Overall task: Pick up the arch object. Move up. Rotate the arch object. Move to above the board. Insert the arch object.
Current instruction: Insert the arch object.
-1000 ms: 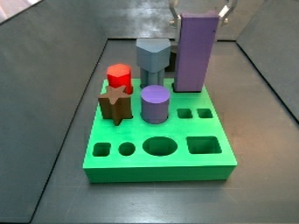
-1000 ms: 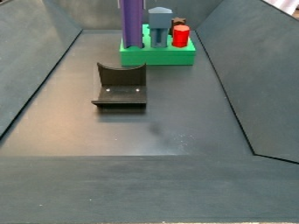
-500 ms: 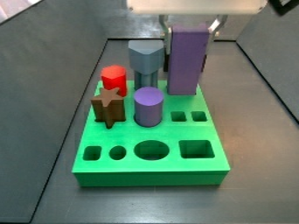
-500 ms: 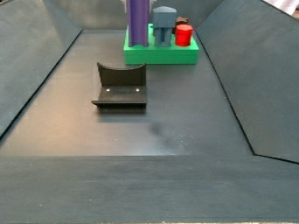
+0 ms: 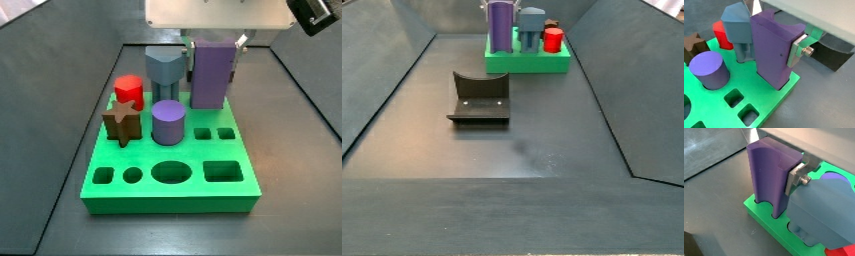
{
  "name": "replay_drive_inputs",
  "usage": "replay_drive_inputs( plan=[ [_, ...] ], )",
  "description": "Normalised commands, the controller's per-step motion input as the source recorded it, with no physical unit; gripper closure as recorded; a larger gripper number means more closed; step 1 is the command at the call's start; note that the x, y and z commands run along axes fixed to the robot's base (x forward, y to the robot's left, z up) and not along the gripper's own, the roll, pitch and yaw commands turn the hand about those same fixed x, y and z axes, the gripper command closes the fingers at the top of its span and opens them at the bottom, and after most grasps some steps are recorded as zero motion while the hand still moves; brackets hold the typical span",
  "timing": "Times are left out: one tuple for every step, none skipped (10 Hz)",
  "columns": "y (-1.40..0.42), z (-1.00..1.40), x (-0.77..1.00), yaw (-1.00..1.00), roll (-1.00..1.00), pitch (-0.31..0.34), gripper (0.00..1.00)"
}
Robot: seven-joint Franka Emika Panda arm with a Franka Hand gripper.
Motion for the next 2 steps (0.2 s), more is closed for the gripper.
replay_drive_inputs(
  plan=[
    [0.02,-0.08,0.0,0.0,-0.06,-0.126,1.0],
    [0.0,0.0,0.0,0.0,0.0,0.0,1.0]
  ],
)
